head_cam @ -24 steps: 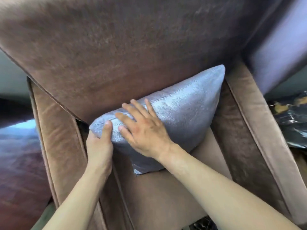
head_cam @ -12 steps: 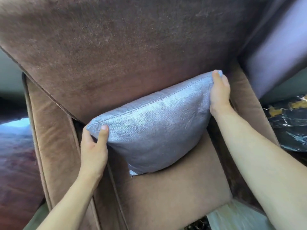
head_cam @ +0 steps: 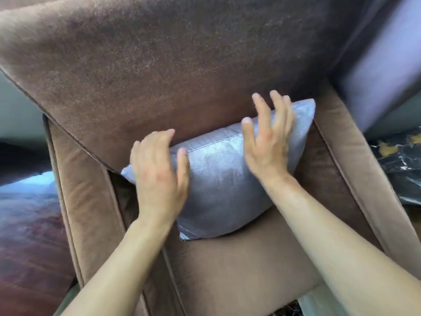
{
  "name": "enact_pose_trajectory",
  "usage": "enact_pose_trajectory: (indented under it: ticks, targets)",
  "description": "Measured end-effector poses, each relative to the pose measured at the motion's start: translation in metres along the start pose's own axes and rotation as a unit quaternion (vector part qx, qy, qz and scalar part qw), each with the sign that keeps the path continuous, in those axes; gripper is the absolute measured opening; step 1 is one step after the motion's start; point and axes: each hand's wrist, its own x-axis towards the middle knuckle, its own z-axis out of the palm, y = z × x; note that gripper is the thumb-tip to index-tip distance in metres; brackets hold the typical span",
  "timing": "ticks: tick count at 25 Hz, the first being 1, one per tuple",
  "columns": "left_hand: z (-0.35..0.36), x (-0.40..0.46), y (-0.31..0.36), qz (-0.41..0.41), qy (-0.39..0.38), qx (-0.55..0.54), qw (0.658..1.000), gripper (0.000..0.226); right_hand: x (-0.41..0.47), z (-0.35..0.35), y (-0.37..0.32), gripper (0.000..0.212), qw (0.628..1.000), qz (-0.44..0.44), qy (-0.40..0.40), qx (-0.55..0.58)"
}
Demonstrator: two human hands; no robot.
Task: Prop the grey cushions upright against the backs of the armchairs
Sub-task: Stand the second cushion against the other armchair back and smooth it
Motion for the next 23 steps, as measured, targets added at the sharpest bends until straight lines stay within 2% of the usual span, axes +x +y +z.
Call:
enact_pose_trajectory:
  ticks: [1, 2, 3, 4, 5, 6, 7, 8, 9, 10, 11, 13, 15, 16, 19, 21, 23]
  targets:
    - [0.01, -0.006, 0.007, 0.102, -0.07, 0.059, 0.991, 0.047, -0.024, 0.01, -0.016, 0.047, 0.989, -0.132, -0.068, -0.025]
    - [0.016, -0.01, 0.006, 0.17, -0.141, 0.107, 0.969, 0.052, -0.043, 0.016, -0.024, 0.046, 0.961, -0.235, -0.133, -0.061]
    - [0.016, -0.011, -0.007, 0.222, -0.197, 0.158, 0.942, 0.058, -0.05, 0.017, -0.02, 0.047, 0.932, -0.307, -0.166, -0.099]
    - [0.009, -0.008, -0.027, 0.261, -0.238, 0.21, 0.911, 0.062, -0.044, 0.011, -0.002, 0.048, 0.914, -0.342, -0.172, -0.131]
    - [-0.005, 0.0, -0.049, 0.286, -0.267, 0.253, 0.885, 0.065, -0.03, 0.002, 0.023, 0.05, 0.917, -0.324, -0.153, -0.173]
    - [-0.022, 0.01, -0.07, 0.3, -0.283, 0.275, 0.868, 0.068, -0.013, -0.008, 0.051, 0.052, 0.932, -0.263, -0.126, -0.215]
    - [-0.041, 0.021, -0.086, 0.317, -0.288, 0.277, 0.86, 0.07, 0.004, -0.019, 0.081, 0.052, 0.955, -0.155, -0.1, -0.233]
    - [-0.055, 0.03, -0.09, 0.326, -0.296, 0.268, 0.857, 0.07, 0.017, -0.035, 0.104, 0.053, 0.976, -0.014, -0.074, -0.204]
    - [-0.06, 0.036, -0.085, 0.332, -0.29, 0.258, 0.86, 0.068, 0.027, -0.042, 0.126, 0.054, 0.983, 0.123, -0.047, -0.13]
    - [-0.057, 0.042, -0.066, 0.338, -0.275, 0.249, 0.865, 0.065, 0.033, -0.043, 0.138, 0.056, 0.973, 0.226, -0.028, -0.026]
    - [-0.041, 0.048, -0.04, 0.35, -0.262, 0.231, 0.869, 0.061, 0.035, -0.036, 0.146, 0.056, 0.952, 0.291, -0.024, 0.091]
    - [0.012, 0.059, 0.026, 0.378, -0.287, 0.164, 0.865, 0.058, 0.029, -0.024, 0.147, 0.05, 0.907, 0.332, -0.029, 0.259]
    - [0.072, 0.077, 0.094, 0.376, -0.334, 0.104, 0.858, 0.06, 0.016, -0.011, 0.14, 0.038, 0.878, 0.336, -0.026, 0.339]
    - [0.101, 0.085, 0.126, 0.346, -0.349, 0.086, 0.867, 0.063, 0.011, -0.006, 0.142, 0.037, 0.867, 0.339, -0.027, 0.364]
    - [0.17, 0.096, 0.193, 0.222, -0.358, 0.054, 0.905, 0.067, 0.002, 0.009, 0.161, 0.05, 0.855, 0.343, -0.073, 0.382]
    - [0.193, 0.103, 0.209, 0.199, -0.364, 0.085, 0.906, 0.037, -0.018, 0.029, 0.187, 0.057, 0.842, 0.364, -0.111, 0.382]
    - [0.192, 0.11, 0.2, 0.195, -0.32, 0.109, 0.921, 0.025, -0.058, 0.055, 0.215, 0.067, 0.846, 0.391, -0.146, 0.333]
